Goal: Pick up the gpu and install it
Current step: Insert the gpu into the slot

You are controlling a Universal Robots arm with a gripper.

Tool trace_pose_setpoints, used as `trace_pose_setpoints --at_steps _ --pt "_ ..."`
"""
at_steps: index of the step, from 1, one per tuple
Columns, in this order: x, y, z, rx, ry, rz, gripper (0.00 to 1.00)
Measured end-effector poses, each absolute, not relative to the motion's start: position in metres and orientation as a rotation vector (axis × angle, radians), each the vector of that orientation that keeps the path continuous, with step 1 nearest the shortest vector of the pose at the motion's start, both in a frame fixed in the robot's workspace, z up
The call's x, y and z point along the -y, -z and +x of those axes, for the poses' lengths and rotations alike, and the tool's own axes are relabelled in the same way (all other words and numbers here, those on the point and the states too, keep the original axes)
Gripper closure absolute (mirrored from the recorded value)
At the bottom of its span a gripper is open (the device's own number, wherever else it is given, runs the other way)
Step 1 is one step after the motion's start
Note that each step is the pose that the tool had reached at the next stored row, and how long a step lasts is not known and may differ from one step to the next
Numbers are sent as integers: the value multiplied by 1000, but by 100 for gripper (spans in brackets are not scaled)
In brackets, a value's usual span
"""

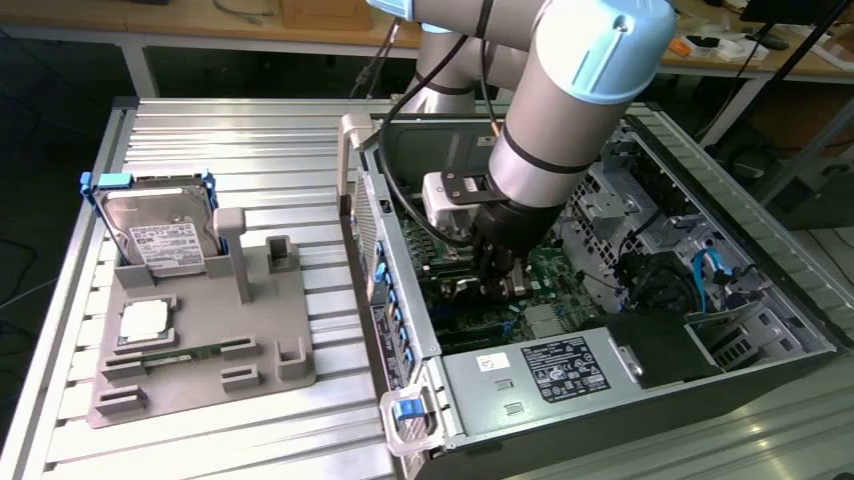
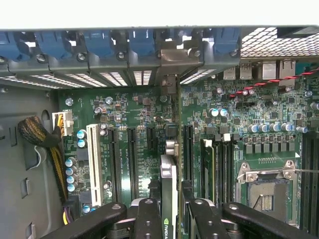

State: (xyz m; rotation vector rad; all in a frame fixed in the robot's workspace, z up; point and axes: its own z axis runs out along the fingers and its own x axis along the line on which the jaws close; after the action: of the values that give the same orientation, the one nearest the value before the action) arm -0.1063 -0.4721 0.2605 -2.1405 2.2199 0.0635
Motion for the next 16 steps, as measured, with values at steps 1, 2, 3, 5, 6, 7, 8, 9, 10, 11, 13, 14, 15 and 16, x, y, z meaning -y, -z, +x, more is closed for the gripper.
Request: trace_pose_setpoints --at_steps 1,2,3,5,6,7,8,9,10,11,13,14,15,16 --pt "473 -260 -106 -2220 -63 -2140 73" --pt "473 -260 -106 -2220 -63 -2140 73" --pt "473 -260 -106 -2220 -63 -2140 73" --pt "473 -260 -106 -2220 -63 -2141 73" --pt "473 -260 -106 -2220 -63 -2141 73" --pt "473 -260 -106 -2220 -63 -2141 73" --pt "474 -260 -106 -2220 -63 -2141 73" --pt "474 -260 -106 -2220 -63 -2141 73" --pt "474 -260 -106 -2220 -63 -2140 73" --pt "474 -260 -106 -2220 -63 -2141 73" --pt "474 -260 -106 -2220 -63 -2140 73" --pt "474 -261 -106 -2220 -63 -2140 73" --pt "473 -261 -107 -2220 -64 -2140 73" --pt "473 -261 -107 -2220 -64 -2140 73"
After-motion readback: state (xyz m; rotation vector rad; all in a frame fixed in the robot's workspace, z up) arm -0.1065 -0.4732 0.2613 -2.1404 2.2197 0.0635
